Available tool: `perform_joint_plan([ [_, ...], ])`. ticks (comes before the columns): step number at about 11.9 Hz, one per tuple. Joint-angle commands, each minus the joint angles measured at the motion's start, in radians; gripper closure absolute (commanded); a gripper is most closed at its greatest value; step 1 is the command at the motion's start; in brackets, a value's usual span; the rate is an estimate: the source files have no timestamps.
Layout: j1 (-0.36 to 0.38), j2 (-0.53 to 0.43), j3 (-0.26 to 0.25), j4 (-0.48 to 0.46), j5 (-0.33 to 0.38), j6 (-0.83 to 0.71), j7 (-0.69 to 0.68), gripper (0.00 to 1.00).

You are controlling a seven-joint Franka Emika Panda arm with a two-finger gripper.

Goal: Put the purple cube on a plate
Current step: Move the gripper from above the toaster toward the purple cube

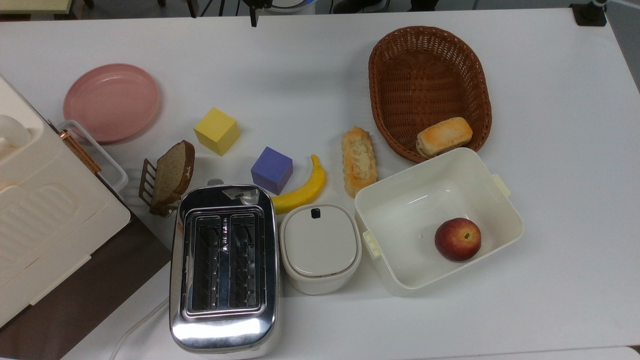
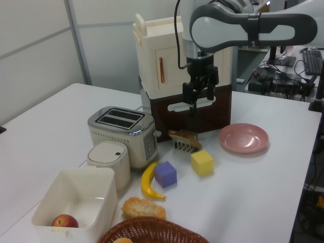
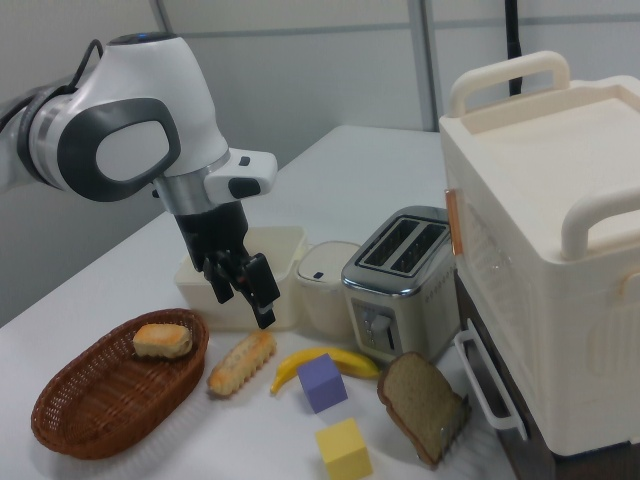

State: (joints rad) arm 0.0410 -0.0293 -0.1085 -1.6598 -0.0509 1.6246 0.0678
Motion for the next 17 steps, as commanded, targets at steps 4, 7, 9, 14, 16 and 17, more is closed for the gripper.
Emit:
perform_joint_plan([
  [4,0.010,-0.006,0.091,-0.277,0.059,0.421,0.139,0.00],
  [7,0.014,0.031,0.095,-0.285,0.059,0.451,0.171,0.00],
  [9,0.014,0.028,0.095,-0.281,0.060,0.449,0.173,0.00],
  [14,0.013,0.032,0.095,-0.281,0.062,0.454,0.179,0.00],
  [16,0.013,0.034,0.095,-0.284,0.063,0.495,0.211,0.00],
  [17,0.013,0.048,0.095,-0.284,0.063,0.514,0.227,0.00],
])
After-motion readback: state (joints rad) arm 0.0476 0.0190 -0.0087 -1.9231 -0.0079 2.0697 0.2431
